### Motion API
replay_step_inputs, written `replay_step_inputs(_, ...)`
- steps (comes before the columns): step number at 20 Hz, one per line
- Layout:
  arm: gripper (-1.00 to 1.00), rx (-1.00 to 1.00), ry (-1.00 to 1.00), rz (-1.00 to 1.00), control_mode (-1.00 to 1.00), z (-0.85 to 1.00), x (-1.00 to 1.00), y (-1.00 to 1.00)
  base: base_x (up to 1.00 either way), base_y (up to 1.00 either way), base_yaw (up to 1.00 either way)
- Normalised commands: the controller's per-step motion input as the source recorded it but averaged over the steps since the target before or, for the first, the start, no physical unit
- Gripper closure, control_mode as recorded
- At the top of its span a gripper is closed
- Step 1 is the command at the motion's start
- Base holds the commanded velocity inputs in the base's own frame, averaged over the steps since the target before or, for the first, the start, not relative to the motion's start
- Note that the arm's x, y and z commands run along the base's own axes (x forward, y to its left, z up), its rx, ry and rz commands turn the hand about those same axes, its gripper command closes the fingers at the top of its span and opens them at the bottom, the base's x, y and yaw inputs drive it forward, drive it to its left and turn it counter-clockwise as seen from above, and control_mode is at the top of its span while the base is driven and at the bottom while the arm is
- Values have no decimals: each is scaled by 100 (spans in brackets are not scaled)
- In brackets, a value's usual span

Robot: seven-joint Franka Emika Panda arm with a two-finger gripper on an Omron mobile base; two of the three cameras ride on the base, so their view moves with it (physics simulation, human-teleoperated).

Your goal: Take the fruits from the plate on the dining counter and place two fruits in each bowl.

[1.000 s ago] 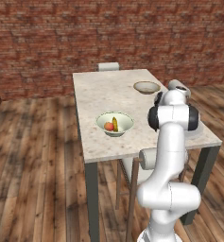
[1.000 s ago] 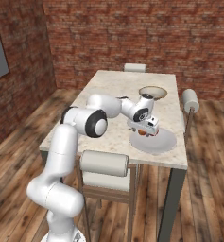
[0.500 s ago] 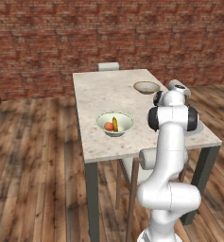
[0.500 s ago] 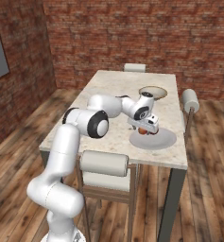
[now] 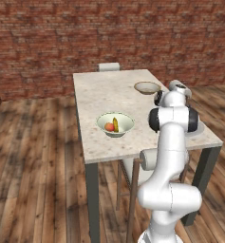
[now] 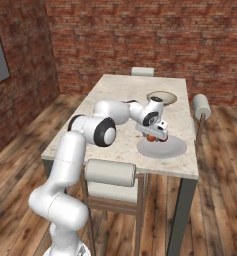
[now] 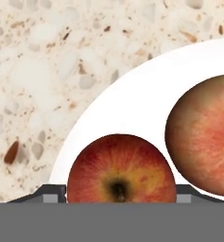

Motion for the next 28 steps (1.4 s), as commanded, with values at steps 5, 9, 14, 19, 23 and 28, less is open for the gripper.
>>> replay_step_inputs(5, 100, 0, 2, 0, -100, 0, 0, 0, 0, 0, 0)
replay_step_inputs(9, 100, 0, 1, 0, -100, 1, -6, 0, 0, 0, 0)
replay_step_inputs(14, 100, -5, -1, 0, -100, 38, -64, 24, 0, 0, 0)
replay_step_inputs(19, 100, -4, 0, 0, -100, 67, -71, 51, 0, 0, 0)
replay_step_inputs(23, 100, -2, 0, 1, -100, 64, -75, 56, 0, 0, 0)
replay_step_inputs(28, 100, -2, 1, 9, -100, 38, -72, 82, 0, 0, 0)
